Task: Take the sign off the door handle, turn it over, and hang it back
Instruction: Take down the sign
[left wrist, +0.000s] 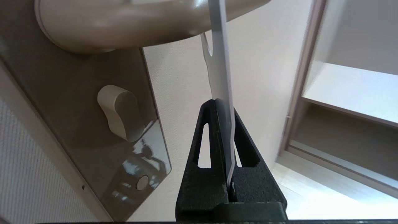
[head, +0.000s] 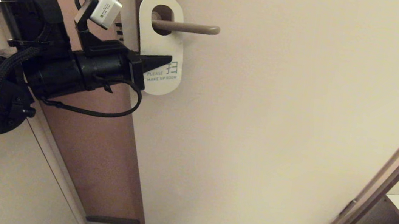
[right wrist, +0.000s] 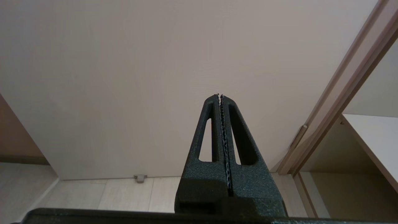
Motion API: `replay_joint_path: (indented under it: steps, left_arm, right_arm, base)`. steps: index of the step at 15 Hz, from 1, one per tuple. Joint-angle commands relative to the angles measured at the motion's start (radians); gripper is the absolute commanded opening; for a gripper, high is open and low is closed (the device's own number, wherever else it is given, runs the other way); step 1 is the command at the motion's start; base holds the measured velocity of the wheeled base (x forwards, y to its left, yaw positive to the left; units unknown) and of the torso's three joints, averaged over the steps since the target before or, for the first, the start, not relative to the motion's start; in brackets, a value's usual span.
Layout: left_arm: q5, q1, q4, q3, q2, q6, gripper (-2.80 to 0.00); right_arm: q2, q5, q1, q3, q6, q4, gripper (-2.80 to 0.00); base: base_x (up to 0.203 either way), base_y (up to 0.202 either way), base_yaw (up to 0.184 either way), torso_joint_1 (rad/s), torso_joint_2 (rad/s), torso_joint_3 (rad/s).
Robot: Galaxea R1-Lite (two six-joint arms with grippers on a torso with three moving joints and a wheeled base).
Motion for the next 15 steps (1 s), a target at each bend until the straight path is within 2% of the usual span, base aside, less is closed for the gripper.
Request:
replay_joint_path:
  steps: [1,4,7,9,15]
  left_arm:
    - [0.036,-0.022,-0.004,0.006,-0.012,0.000,-2.80]
    - [0.133,-0.060,-0.004,0.006,-0.020,0.002,-2.80]
    - [0.259,-0.109,-0.007,0.018,-0.016,0.053,-2.80]
    - [0.331,-0.155,-0.008,0.019,-0.016,0.057,-2.80]
    - [0.496,-0.259,-0.012,0.017,-0.007,0.057,-2.80]
  right_arm:
    - [0.001,0.001,0.000,0.000,-0.001,0.000,-2.80]
    - [0.001,0.001,0.000,0.000,-0.001,0.000,-2.80]
    - [0.001,0.002,0.000,0.000,-0.001,0.000,-2.80]
    - [0.001,0.001,0.000,0.000,-0.001,0.000,-2.80]
    - [0.001,0.001,0.000,0.000,-0.001,0.000,-2.80]
  base:
    - [0.000,0.000,0.000,0.000,0.00,0.000]
    - [0.000,0.000,0.000,0.000,0.00,0.000]
    - [0.000,0.000,0.000,0.000,0.00,0.000]
    - [0.000,0.000,0.000,0.000,0.00,0.000]
    - [0.000,0.000,0.000,0.000,0.00,0.000]
